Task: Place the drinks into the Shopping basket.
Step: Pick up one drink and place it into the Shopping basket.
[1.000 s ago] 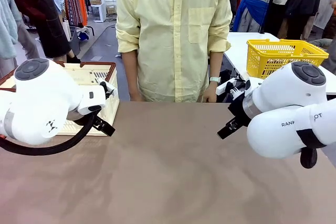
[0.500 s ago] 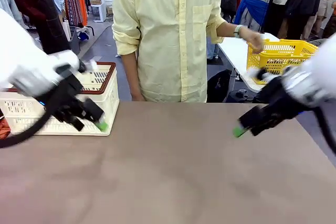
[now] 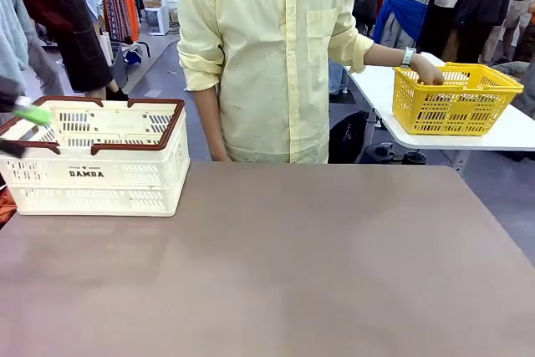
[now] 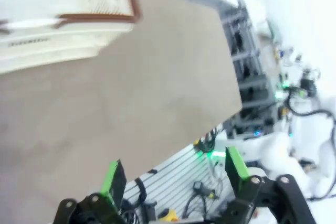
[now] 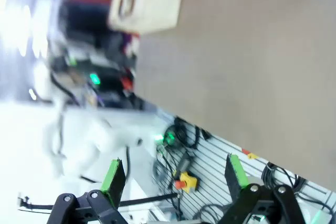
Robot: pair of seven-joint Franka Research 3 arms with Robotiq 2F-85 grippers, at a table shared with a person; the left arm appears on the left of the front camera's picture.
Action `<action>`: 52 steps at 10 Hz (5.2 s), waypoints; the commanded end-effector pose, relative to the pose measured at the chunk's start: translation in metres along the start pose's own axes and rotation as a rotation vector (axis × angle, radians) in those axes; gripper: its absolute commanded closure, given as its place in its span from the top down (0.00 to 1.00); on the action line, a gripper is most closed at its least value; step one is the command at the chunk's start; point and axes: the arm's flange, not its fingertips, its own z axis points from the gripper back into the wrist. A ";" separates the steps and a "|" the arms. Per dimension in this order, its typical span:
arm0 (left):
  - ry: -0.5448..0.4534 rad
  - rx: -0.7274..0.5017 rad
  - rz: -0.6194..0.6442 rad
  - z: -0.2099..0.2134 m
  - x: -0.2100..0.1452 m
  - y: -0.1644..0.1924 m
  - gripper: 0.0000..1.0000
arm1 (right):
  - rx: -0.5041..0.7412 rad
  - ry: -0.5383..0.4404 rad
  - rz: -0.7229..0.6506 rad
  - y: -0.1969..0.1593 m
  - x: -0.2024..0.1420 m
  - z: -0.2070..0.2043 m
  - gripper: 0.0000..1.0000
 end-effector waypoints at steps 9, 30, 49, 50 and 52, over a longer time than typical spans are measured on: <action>-0.166 -0.147 0.340 0.051 -0.037 0.165 1.00 | 0.169 -0.262 -0.244 -0.138 -0.047 0.065 1.00; -0.098 -0.132 0.369 0.050 -0.031 0.133 1.00 | 0.169 -0.262 -0.244 -0.138 -0.047 0.065 1.00; 0.322 0.702 0.109 -0.290 -0.031 -0.092 1.00 | 0.169 -0.262 -0.244 -0.138 -0.047 0.065 1.00; 0.321 0.745 0.138 -0.302 -0.026 -0.087 1.00 | 0.169 -0.262 -0.244 -0.138 -0.047 0.065 1.00; 0.288 0.756 0.122 -0.321 -0.020 -0.078 1.00 | 0.169 -0.262 -0.244 -0.138 -0.047 0.065 1.00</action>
